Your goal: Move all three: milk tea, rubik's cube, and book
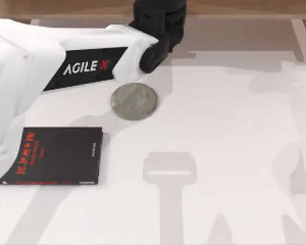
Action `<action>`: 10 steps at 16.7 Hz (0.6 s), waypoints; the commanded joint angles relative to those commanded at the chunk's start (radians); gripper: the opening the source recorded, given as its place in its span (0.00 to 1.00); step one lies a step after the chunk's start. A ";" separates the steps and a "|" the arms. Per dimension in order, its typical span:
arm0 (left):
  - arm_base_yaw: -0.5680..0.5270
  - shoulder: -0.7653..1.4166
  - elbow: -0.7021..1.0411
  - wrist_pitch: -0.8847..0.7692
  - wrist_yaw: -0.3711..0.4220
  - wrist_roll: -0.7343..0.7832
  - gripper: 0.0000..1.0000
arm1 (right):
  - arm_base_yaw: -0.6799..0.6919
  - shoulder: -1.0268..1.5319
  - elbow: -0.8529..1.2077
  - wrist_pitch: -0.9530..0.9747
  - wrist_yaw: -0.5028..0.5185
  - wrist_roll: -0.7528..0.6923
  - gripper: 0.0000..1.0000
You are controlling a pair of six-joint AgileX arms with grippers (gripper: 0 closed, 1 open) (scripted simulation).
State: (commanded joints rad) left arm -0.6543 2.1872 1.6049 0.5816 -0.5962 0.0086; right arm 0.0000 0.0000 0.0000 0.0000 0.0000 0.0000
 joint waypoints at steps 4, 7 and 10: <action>-0.037 -0.105 -0.147 0.054 -0.038 0.002 0.00 | 0.000 0.000 0.000 0.000 0.000 0.000 1.00; -0.043 -0.114 -0.158 0.063 -0.048 0.002 0.00 | 0.000 0.000 0.000 0.000 0.000 0.000 1.00; -0.039 -0.111 -0.156 0.062 -0.048 0.002 0.00 | 0.000 0.000 0.000 0.000 0.000 0.000 1.00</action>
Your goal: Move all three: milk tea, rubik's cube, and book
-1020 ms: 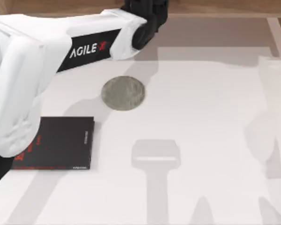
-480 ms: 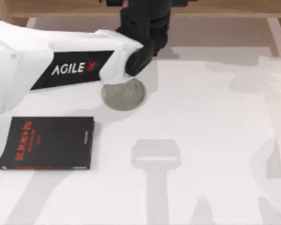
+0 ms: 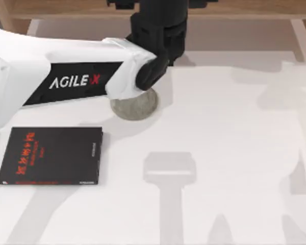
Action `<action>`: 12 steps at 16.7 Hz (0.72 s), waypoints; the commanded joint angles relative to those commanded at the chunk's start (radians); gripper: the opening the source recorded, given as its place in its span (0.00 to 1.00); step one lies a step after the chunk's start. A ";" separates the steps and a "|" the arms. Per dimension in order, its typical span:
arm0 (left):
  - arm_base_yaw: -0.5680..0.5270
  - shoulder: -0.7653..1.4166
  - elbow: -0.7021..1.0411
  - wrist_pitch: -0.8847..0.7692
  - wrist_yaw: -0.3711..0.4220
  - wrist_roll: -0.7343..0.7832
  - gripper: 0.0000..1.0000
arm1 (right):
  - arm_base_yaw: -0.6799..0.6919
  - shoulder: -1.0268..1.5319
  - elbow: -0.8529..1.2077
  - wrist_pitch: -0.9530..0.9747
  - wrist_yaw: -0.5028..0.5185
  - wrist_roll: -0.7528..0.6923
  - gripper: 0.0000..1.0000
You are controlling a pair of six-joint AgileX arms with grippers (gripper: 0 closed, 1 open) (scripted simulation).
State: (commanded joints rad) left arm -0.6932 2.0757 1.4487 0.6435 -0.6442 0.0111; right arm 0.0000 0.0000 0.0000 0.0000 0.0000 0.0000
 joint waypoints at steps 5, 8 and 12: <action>-0.053 -0.092 -0.161 0.124 -0.037 -0.031 0.00 | 0.000 0.000 0.000 0.000 0.000 0.000 1.00; -0.037 -0.107 -0.282 0.197 -0.026 -0.038 0.00 | 0.000 0.000 0.000 0.000 0.000 0.000 1.00; 0.005 -0.083 -0.363 0.289 0.008 -0.051 0.00 | 0.000 0.000 0.000 0.000 0.000 0.000 1.00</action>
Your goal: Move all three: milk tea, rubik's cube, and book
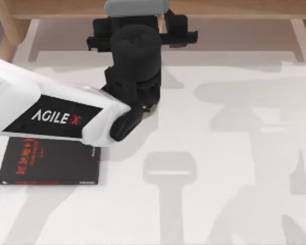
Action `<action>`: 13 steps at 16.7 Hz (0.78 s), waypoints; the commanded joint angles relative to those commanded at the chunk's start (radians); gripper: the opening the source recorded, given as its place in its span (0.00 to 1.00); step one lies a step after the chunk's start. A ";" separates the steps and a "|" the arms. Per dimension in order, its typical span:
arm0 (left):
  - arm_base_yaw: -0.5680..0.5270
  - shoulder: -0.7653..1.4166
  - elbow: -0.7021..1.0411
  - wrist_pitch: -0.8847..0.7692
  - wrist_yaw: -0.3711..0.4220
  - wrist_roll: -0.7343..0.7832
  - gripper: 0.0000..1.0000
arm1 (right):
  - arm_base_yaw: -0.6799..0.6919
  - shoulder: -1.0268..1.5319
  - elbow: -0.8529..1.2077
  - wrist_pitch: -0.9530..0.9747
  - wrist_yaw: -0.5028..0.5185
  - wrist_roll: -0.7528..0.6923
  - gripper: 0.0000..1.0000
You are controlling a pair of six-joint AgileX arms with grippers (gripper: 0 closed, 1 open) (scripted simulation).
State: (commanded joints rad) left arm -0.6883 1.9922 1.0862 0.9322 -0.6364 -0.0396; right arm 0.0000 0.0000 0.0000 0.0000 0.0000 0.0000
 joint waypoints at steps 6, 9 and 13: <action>0.038 0.059 -0.124 0.062 0.050 -0.012 0.00 | 0.000 0.000 0.000 0.000 0.000 0.000 1.00; 0.033 0.057 -0.122 0.060 0.048 -0.010 0.00 | 0.000 0.000 0.000 0.000 0.000 0.000 1.00; 0.034 0.089 -0.126 0.096 0.048 -0.011 0.00 | 0.000 0.000 0.000 0.000 0.000 0.000 1.00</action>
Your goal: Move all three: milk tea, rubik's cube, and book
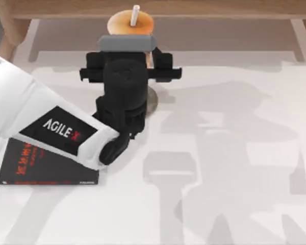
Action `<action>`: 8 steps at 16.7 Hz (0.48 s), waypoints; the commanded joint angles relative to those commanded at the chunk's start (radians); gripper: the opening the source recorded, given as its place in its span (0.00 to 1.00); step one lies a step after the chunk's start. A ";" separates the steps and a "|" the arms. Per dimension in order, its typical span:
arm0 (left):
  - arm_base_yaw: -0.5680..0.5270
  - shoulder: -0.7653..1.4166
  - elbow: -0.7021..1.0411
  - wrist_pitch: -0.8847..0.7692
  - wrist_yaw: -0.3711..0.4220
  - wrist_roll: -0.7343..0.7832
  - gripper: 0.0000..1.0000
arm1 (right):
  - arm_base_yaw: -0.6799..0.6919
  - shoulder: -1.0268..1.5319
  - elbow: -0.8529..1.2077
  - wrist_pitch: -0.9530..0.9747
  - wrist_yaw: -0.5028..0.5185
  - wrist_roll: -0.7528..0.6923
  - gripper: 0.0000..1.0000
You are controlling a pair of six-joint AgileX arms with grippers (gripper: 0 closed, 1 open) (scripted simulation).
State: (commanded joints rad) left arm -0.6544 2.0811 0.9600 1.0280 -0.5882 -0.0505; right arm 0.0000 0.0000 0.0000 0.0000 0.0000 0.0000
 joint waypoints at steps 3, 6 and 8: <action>0.002 0.029 -0.005 0.033 0.001 -0.001 0.00 | 0.000 0.000 0.000 0.000 0.000 0.000 1.00; 0.003 0.059 -0.010 0.068 0.002 -0.002 0.00 | 0.000 0.000 0.000 0.000 0.000 0.000 1.00; 0.004 0.066 -0.012 0.076 0.003 -0.002 0.00 | 0.000 0.000 0.000 0.000 0.000 0.000 1.00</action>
State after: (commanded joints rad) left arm -0.6506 2.1476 0.9480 1.1035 -0.5850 -0.0524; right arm 0.0000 0.0000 0.0000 0.0000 0.0000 0.0000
